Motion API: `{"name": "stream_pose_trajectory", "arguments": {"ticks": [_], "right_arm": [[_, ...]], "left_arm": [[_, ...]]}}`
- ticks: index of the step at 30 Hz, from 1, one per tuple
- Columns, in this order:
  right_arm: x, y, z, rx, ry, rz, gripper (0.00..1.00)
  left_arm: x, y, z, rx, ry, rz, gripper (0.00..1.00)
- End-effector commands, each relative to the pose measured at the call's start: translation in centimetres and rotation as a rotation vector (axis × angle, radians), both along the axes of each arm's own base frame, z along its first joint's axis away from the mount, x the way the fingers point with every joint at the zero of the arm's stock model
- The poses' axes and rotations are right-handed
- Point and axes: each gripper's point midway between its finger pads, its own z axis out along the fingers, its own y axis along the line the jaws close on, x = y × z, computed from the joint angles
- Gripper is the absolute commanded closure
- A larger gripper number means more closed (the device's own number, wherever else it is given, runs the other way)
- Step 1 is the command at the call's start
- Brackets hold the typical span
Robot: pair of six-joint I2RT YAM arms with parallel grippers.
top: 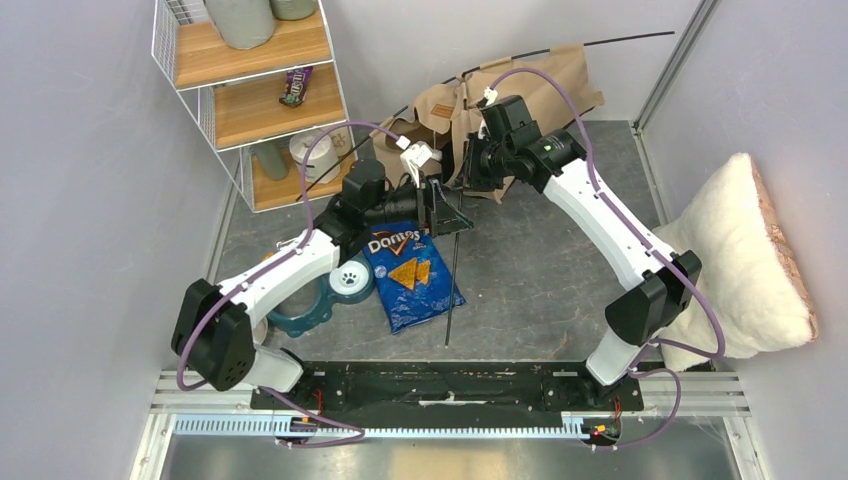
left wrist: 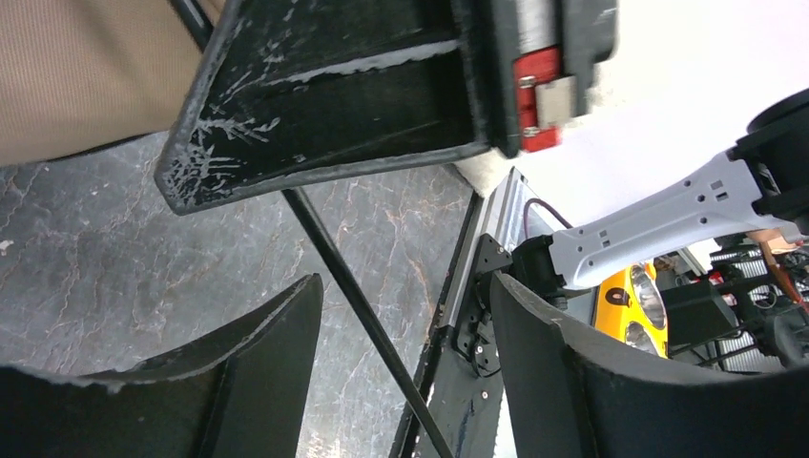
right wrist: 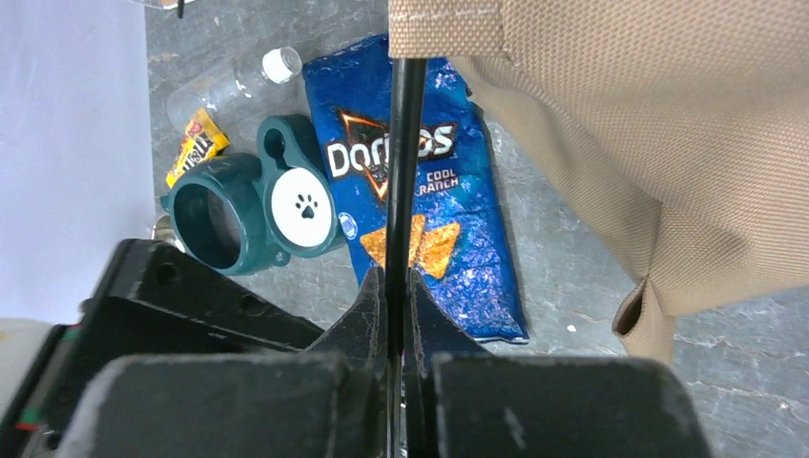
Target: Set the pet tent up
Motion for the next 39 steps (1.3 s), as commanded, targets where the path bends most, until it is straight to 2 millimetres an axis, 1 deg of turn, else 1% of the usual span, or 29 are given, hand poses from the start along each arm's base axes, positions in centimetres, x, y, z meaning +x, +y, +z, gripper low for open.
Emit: {"name": "stream_pose_trajectory", "arguments": {"ticks": [1, 4, 6, 7, 8, 9, 10, 11, 12, 13, 16, 20, 22, 23, 27, 29, 31, 34, 39], "right_arm": [[4.0, 0.3, 3.2, 0.075, -0.15, -0.085, 1.0], [4.2, 0.2, 3.5, 0.084, -0.156, -0.098, 1.0], [4.3, 0.2, 3.3, 0.083, -0.152, -0.1, 1.0], [4.2, 0.3, 3.2, 0.083, -0.149, -0.097, 1.0], [4.2, 0.3, 3.1, 0.083, -0.145, -0.095, 1.0], [4.0, 0.3, 3.0, 0.085, -0.141, -0.093, 1.0], [3.8, 0.3, 2.9, 0.085, -0.136, -0.089, 1.0], [3.6, 0.2, 2.8, 0.086, -0.132, -0.087, 0.97], [3.1, 0.1, 2.8, 0.089, -0.13, -0.08, 0.9], [2.7, -0.1, 2.8, 0.087, -0.125, -0.077, 0.82], [1.3, -1.0, 3.4, 0.085, -0.133, -0.07, 0.58], [-0.8, -2.8, 4.5, 0.069, -0.152, -0.068, 0.36], [-2.1, -3.9, 5.2, 0.065, -0.177, -0.073, 0.27], [-2.7, -4.4, 5.4, 0.064, -0.185, -0.07, 0.24], [-5.5, -7.2, 7.4, 0.043, -0.28, -0.046, 0.19], [-7.0, -7.6, 8.1, 0.053, -0.307, -0.004, 0.19], [-8.6, -7.1, 7.9, 0.086, -0.301, 0.067, 0.19], [-10.4, -6.1, 6.6, 0.131, -0.264, 0.15, 0.21], [-12.3, -3.8, 4.8, 0.226, -0.228, 0.257, 0.29]], "left_arm": [[0.8, -0.8, 1.3, -0.033, -0.001, 0.005, 0.33], [1.4, -0.7, 0.6, -0.003, 0.013, 0.033, 0.43], [1.7, -0.7, 0.4, 0.007, 0.021, 0.048, 0.57], [1.9, -0.7, 0.4, 0.009, 0.023, 0.052, 0.68], [2.1, -0.8, 0.6, 0.01, 0.027, 0.06, 0.82], [2.4, -0.8, 0.5, 0.017, 0.04, 0.073, 0.94], [2.8, -0.8, 0.5, 0.027, 0.054, 0.093, 0.98], [3.2, -0.8, 0.5, 0.034, 0.064, 0.114, 0.98], [3.6, -0.7, 0.7, 0.037, 0.072, 0.14, 0.98], [4.1, -0.6, 0.8, 0.036, 0.078, 0.164, 0.98], [4.9, -0.5, 1.5, 0.022, 0.084, 0.215, 0.98], [5.5, -0.6, 2.5, -0.003, 0.107, 0.25, 0.98], [5.9, -0.6, 2.8, -0.019, 0.126, 0.271, 0.98], [6.1, -0.6, 3.1, -0.027, 0.134, 0.283, 0.98], [6.7, -0.8, 4.2, -0.067, 0.168, 0.313, 0.98], [7.0, -1.0, 4.6, -0.081, 0.182, 0.324, 0.98], [7.3, -1.2, 5.0, -0.097, 0.196, 0.333, 0.98], [7.9, -1.6, 5.8, -0.126, 0.22, 0.344, 0.98], [8.9, -2.2, 6.7, -0.164, 0.248, 0.359, 0.98]]}}
